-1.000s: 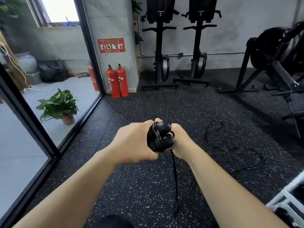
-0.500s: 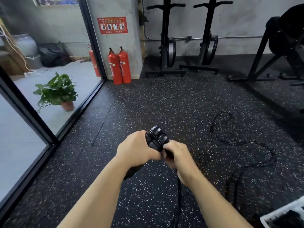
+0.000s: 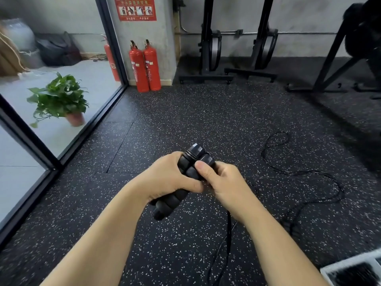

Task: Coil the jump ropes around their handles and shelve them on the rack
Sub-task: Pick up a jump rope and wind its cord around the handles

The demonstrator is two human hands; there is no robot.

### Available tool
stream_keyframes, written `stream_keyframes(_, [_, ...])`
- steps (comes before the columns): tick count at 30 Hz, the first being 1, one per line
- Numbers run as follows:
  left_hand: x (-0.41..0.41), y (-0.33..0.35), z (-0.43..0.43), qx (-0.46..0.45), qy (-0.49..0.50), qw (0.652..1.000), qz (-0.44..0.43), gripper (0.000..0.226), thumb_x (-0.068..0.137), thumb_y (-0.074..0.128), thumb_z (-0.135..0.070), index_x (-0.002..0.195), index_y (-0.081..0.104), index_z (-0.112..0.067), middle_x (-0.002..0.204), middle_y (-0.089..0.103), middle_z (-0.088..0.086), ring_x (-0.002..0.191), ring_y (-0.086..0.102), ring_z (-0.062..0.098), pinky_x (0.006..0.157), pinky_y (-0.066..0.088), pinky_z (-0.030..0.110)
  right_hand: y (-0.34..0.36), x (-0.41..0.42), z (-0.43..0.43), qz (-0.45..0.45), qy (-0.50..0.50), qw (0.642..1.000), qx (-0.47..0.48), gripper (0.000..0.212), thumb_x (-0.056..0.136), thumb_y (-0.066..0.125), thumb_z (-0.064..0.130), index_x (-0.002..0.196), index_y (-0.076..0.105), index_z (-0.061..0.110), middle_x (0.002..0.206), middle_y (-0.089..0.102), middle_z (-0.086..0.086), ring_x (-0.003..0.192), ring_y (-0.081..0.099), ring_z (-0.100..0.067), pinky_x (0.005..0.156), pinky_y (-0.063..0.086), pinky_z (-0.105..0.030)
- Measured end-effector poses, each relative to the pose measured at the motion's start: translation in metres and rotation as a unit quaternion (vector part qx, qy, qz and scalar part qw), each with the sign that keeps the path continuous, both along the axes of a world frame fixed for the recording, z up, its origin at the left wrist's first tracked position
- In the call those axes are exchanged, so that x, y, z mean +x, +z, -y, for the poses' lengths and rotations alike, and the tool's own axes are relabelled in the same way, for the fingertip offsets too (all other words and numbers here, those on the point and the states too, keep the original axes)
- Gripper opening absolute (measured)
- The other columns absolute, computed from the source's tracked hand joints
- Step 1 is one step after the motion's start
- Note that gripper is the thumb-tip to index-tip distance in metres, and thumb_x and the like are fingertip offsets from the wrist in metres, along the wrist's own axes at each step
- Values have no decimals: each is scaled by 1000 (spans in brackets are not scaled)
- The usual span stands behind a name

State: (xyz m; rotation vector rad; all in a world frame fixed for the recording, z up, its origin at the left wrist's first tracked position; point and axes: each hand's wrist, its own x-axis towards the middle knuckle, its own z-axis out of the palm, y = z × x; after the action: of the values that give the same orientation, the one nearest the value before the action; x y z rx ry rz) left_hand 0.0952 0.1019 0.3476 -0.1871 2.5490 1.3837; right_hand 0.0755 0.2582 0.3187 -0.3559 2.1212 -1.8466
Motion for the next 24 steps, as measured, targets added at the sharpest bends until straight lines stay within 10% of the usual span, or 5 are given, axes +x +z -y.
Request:
stream_keyframes(7, [12, -3, 4, -12, 81, 996, -34, 51, 46, 84, -46, 87, 65, -22, 77, 73, -2, 68, 68, 18, 71, 57, 40, 1, 1, 4, -13, 25, 999, -36, 29, 96, 57, 35, 92, 72, 10, 77, 74, 2, 73, 71, -13, 70, 56, -31])
stream_keyframes(11, [21, 1, 3, 70, 102, 991, -48, 38, 64, 88, -19, 94, 65, -9, 69, 66, 0, 59, 57, 15, 56, 49, 29, 12, 8, 7, -19, 38, 998, -37, 31, 96, 54, 34, 96, 71, 8, 69, 71, 6, 57, 61, 0, 57, 46, -15])
stream_keyframes(15, [25, 1, 6, 109, 105, 987, -47, 32, 66, 85, -6, 91, 65, -11, 68, 65, -1, 58, 56, 14, 53, 47, 23, 13, 13, 11, -52, 25, 998, 0, 33, 94, 55, 43, 94, 71, 15, 91, 75, -5, 80, 66, -14, 75, 52, -32])
stream_keyframes(24, [21, -9, 20, 103, 163, 980, -42, 32, 63, 88, -14, 85, 65, -17, 64, 66, 0, 54, 54, 18, 56, 48, 29, 12, 31, 19, -225, -30, 921, 318, 41, 101, 34, 42, 67, 41, 21, 63, 50, 4, 60, 48, -21, 56, 37, -35])
